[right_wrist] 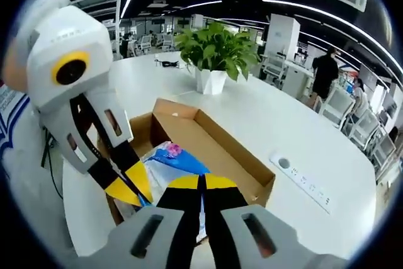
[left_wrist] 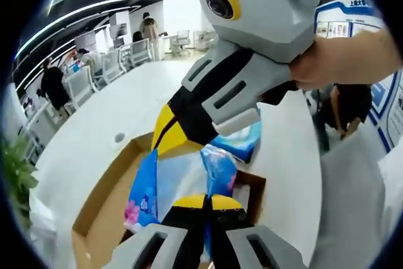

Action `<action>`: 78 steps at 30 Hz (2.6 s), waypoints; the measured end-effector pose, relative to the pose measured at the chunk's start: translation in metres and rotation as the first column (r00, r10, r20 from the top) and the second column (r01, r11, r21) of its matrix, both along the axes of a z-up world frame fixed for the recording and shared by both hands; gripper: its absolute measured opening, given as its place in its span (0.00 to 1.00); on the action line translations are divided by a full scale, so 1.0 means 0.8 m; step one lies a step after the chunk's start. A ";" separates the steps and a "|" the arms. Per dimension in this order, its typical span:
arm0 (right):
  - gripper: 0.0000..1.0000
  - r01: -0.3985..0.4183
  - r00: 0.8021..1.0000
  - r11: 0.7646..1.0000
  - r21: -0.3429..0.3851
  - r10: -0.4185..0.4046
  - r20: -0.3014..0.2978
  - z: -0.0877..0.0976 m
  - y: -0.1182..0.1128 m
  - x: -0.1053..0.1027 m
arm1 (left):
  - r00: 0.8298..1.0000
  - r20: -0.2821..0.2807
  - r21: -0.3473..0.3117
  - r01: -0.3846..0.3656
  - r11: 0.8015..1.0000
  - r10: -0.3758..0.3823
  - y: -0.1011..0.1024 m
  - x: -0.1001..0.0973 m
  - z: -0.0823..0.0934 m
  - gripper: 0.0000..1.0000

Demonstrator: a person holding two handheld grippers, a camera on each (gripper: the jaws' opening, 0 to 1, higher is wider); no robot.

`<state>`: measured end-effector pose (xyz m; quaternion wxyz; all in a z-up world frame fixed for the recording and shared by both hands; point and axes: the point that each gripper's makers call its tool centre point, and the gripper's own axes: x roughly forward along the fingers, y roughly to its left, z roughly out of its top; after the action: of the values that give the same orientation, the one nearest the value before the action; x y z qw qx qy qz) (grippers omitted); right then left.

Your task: Operate the shoe box by opening the lid, removing the specified soft item, and placing it in the target area until the item is outside and the box remains undamaged.

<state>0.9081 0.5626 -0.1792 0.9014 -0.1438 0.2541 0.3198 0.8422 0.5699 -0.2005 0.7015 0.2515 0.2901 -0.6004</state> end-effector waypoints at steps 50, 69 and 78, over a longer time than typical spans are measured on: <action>0.00 0.210 0.977 0.976 0.054 -0.212 0.028 0.026 -0.299 -0.107 | 0.984 0.012 0.022 0.180 0.983 -0.180 -0.283 -0.104 0.027 0.00; 0.00 0.301 0.954 0.951 0.072 -0.300 -0.018 -0.017 -0.388 -0.125 | 0.976 -0.034 0.028 0.215 0.976 -0.214 -0.364 -0.117 -0.014 0.00; 0.00 0.353 0.936 0.932 0.076 -0.351 -0.039 -0.038 -0.430 -0.136 | 0.971 -0.058 0.025 0.233 0.972 -0.231 -0.398 -0.125 -0.031 0.00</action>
<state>0.7990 0.2183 -0.2095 0.9460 -0.0549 0.2736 0.1651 0.7421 0.2515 -0.2253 0.6142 0.2782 0.2874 -0.6802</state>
